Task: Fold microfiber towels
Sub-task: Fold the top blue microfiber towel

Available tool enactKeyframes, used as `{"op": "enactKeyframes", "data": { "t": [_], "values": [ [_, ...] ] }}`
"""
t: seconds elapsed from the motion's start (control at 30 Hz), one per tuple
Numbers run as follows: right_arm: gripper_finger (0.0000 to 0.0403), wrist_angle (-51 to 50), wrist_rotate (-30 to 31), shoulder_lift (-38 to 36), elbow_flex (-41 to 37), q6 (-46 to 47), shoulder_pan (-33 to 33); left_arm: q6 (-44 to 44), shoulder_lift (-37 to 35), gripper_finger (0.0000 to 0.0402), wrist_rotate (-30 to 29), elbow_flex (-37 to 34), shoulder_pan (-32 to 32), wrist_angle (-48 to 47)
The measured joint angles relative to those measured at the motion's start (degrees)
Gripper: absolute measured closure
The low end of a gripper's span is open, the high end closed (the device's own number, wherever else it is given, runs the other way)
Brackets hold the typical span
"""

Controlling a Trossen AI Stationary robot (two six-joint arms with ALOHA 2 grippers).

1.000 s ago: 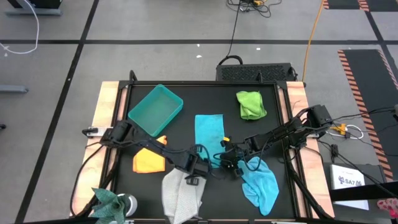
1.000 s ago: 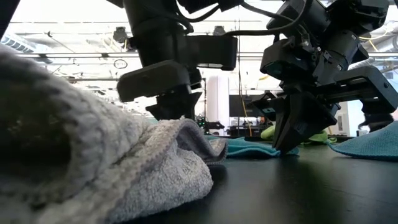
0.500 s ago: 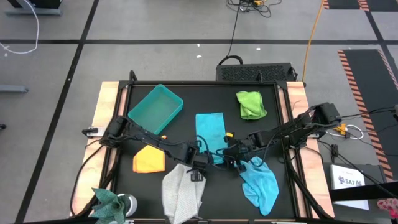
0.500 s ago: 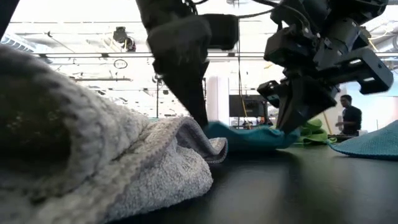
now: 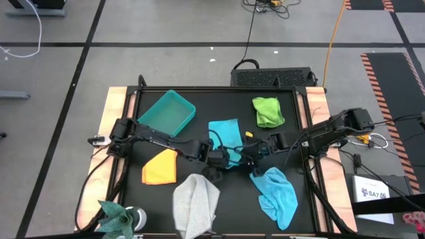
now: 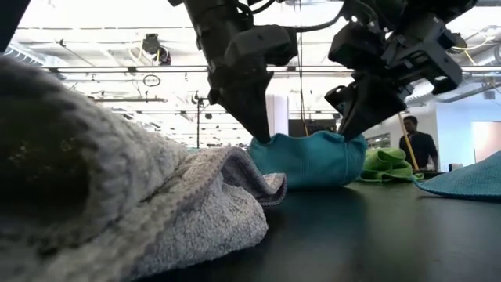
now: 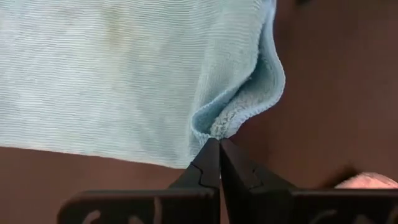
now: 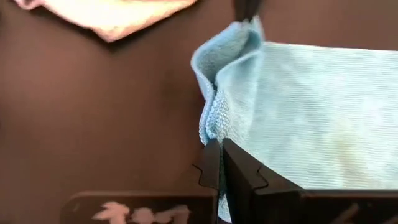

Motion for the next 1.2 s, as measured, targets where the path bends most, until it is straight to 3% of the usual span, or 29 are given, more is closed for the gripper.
{"op": "enactKeyframes", "data": {
  "t": [1.2],
  "values": [
    [0.0403,2.72,-7.28,-1.10,1.95,-13.73,-24.94,-1.62,-3.63,0.0401,-4.29,0.05,13.99,-1.68]
  ]
}}
